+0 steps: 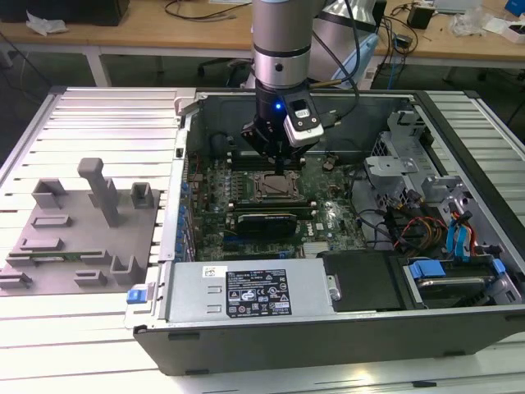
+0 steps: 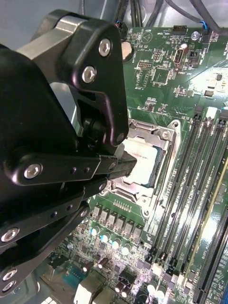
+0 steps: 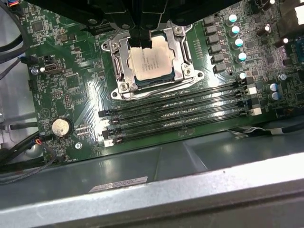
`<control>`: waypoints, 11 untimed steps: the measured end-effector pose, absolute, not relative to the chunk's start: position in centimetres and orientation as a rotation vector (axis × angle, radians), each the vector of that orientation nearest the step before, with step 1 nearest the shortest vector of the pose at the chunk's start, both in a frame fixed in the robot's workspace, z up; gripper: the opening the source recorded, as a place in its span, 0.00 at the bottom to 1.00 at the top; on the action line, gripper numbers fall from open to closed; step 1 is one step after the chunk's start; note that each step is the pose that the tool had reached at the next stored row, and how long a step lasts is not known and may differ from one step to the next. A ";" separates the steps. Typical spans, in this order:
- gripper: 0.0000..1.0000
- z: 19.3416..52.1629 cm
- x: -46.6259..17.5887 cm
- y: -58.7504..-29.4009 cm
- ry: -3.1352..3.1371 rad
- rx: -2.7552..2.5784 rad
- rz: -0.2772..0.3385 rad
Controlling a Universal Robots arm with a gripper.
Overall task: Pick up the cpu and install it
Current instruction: 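Install the second cpu locking lever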
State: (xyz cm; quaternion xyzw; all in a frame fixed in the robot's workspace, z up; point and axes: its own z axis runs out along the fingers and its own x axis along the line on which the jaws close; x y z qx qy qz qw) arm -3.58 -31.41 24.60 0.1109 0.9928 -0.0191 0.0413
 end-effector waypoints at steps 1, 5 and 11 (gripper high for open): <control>0.11 24.9 -3.6 -31.4 3.039 0.339 -0.058; 0.11 25.6 -3.6 -31.4 3.040 0.339 -0.058; 0.11 25.8 -3.6 -32.4 3.039 0.339 -0.058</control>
